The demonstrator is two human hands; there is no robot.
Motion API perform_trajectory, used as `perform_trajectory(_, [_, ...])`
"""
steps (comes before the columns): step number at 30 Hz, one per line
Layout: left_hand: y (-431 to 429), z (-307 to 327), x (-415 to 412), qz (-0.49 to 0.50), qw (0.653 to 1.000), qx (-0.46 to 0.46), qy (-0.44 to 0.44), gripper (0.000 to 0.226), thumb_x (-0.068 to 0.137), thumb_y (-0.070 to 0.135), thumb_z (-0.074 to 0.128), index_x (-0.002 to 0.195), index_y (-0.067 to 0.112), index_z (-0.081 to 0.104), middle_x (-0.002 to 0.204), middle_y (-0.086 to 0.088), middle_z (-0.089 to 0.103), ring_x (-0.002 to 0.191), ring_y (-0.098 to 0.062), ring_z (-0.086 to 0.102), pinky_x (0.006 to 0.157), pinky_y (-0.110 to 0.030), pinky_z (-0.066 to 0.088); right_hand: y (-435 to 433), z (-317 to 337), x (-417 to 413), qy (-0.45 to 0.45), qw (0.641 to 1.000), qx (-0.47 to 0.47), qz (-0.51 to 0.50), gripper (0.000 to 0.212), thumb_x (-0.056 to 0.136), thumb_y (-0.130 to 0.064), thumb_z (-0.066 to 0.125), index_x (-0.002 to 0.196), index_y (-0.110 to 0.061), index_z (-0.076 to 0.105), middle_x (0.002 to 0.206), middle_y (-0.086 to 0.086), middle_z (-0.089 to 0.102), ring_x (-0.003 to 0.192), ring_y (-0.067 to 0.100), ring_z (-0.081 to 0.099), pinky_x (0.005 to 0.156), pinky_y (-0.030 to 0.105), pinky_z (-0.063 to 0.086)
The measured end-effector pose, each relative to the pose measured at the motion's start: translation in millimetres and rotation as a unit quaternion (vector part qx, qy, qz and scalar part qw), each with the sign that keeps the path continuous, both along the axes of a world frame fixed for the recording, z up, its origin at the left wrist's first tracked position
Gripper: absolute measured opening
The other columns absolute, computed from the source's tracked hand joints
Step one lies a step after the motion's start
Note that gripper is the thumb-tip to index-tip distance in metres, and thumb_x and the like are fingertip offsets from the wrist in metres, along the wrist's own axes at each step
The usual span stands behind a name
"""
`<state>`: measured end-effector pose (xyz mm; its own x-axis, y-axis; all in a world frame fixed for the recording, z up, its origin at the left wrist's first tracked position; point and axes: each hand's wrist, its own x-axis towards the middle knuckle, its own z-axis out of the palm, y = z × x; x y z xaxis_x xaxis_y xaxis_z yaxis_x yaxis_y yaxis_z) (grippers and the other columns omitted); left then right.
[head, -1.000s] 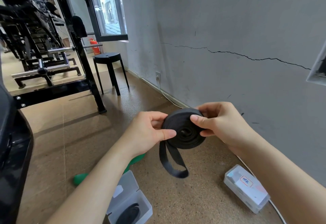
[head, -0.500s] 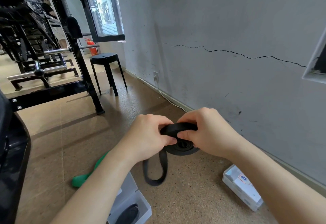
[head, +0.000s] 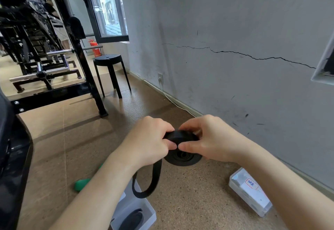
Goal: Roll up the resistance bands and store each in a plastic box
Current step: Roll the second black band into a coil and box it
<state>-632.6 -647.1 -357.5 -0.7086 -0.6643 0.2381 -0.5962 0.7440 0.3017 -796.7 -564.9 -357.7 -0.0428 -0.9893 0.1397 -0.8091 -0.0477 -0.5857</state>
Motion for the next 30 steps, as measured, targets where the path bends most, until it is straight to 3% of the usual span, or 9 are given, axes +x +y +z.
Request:
perform_trajectory(2, [1.6, -1.3, -1.9, -0.009, 1.000, -0.009, -0.019, 0.014, 0.077, 0.033, 0.070, 0.090, 0.030, 0.072, 0.068, 0.005, 0.064, 0.074, -0.020, 0.059, 0.066, -0.032, 0.049, -0.9, -2.8, 7.7, 0.039, 0.999, -0.008, -0.014, 0.017, 0.083, -0.039, 0.070, 0.094, -0.027, 0.072, 0.083, -0.005, 0.070, 0.073, 0.011, 0.064, 0.071, 0.036, 0.056])
perform_trajectory(5, [1.5, -3.8, -2.8, -0.006, 1.000, 0.016, 0.020, 0.017, 0.075, 0.034, 0.073, 0.091, 0.031, 0.072, 0.068, 0.008, 0.064, 0.072, -0.016, 0.059, 0.066, -0.030, 0.049, -2.8, -4.5, 6.9, 0.049, 0.997, -0.041, -0.037, 0.010, 0.085, -0.031, 0.069, 0.091, -0.025, 0.073, 0.079, -0.003, 0.070, 0.076, 0.015, 0.063, 0.073, 0.039, 0.054])
perform_trajectory(9, [-0.8, -6.7, -2.0, 0.001, 0.996, 0.067, 0.061, 0.019, 0.074, 0.037, 0.077, 0.092, 0.036, 0.072, 0.061, 0.019, 0.059, 0.062, 0.001, 0.055, 0.058, -0.016, 0.040, -0.5, -1.8, -0.3, 0.018, 0.998, -0.045, -0.046, 0.008, 0.084, -0.027, 0.070, 0.092, -0.025, 0.074, 0.075, -0.006, 0.069, 0.066, 0.007, 0.062, 0.072, 0.037, 0.056])
perform_trajectory(13, [-3.3, -6.9, 0.3, 0.001, 0.992, 0.109, 0.065, 0.018, 0.073, 0.035, 0.079, 0.090, 0.033, 0.073, 0.060, 0.021, 0.061, 0.058, 0.009, 0.055, 0.061, -0.015, 0.042, 0.5, -1.8, -5.5, -0.020, 0.997, -0.047, -0.051, 0.007, 0.085, -0.025, 0.071, 0.091, -0.027, 0.073, 0.081, -0.004, 0.073, 0.056, -0.002, 0.061, 0.070, 0.032, 0.058])
perform_trajectory(16, [-3.8, -7.1, 0.3, 0.003, 0.992, 0.111, 0.064, 0.016, 0.075, 0.034, 0.078, 0.089, 0.031, 0.073, 0.059, 0.020, 0.062, 0.057, 0.006, 0.055, 0.062, -0.019, 0.046, 0.4, -1.8, -5.7, -0.030, 0.997, -0.046, -0.049, 0.005, 0.084, -0.024, 0.072, 0.089, -0.025, 0.074, 0.080, -0.004, 0.073, 0.054, -0.006, 0.060, 0.067, 0.031, 0.058])
perform_trajectory(19, [-3.8, -5.9, 0.3, -0.001, 0.996, 0.077, 0.048, 0.011, 0.077, 0.034, 0.076, 0.086, 0.030, 0.073, 0.048, 0.019, 0.053, 0.052, 0.002, 0.050, 0.054, -0.020, 0.037, 0.1, 1.4, -6.0, -0.038, 0.998, -0.041, -0.037, 0.006, 0.084, -0.023, 0.072, 0.089, -0.022, 0.073, 0.077, -0.004, 0.072, 0.051, -0.004, 0.059, 0.061, 0.030, 0.056])
perform_trajectory(22, [-1.2, -4.4, -0.8, -0.017, 1.000, 0.015, 0.003, 0.013, 0.080, 0.037, 0.071, 0.089, 0.028, 0.072, 0.058, 0.011, 0.054, 0.065, -0.013, 0.054, 0.060, -0.029, 0.042, 1.2, 1.5, -1.7, -0.039, 0.999, 0.001, 0.004, 0.013, 0.085, -0.025, 0.071, 0.097, -0.021, 0.071, 0.080, 0.000, 0.072, 0.046, 0.007, 0.060, 0.055, 0.032, 0.057])
perform_trajectory(25, [1.6, -5.9, -2.6, -0.024, 0.999, -0.011, -0.019, 0.013, 0.081, 0.037, 0.068, 0.090, 0.029, 0.071, 0.067, 0.007, 0.058, 0.076, -0.022, 0.058, 0.062, -0.030, 0.038, -0.5, -5.3, 3.7, 0.022, 1.000, 0.006, 0.003, 0.012, 0.085, -0.029, 0.069, 0.096, -0.025, 0.073, 0.079, -0.003, 0.070, 0.052, 0.007, 0.058, 0.068, 0.037, 0.057])
perform_trajectory(30, [-1.5, -8.1, -4.2, -0.013, 0.998, 0.032, 0.053, 0.019, 0.077, 0.039, 0.074, 0.096, 0.034, 0.071, 0.061, 0.016, 0.054, 0.065, -0.005, 0.052, 0.058, -0.019, 0.037, -1.9, -4.3, 0.1, 0.027, 0.999, -0.031, -0.030, 0.010, 0.086, -0.024, 0.069, 0.094, -0.024, 0.074, 0.071, -0.007, 0.066, 0.062, 0.006, 0.058, 0.072, 0.038, 0.055])
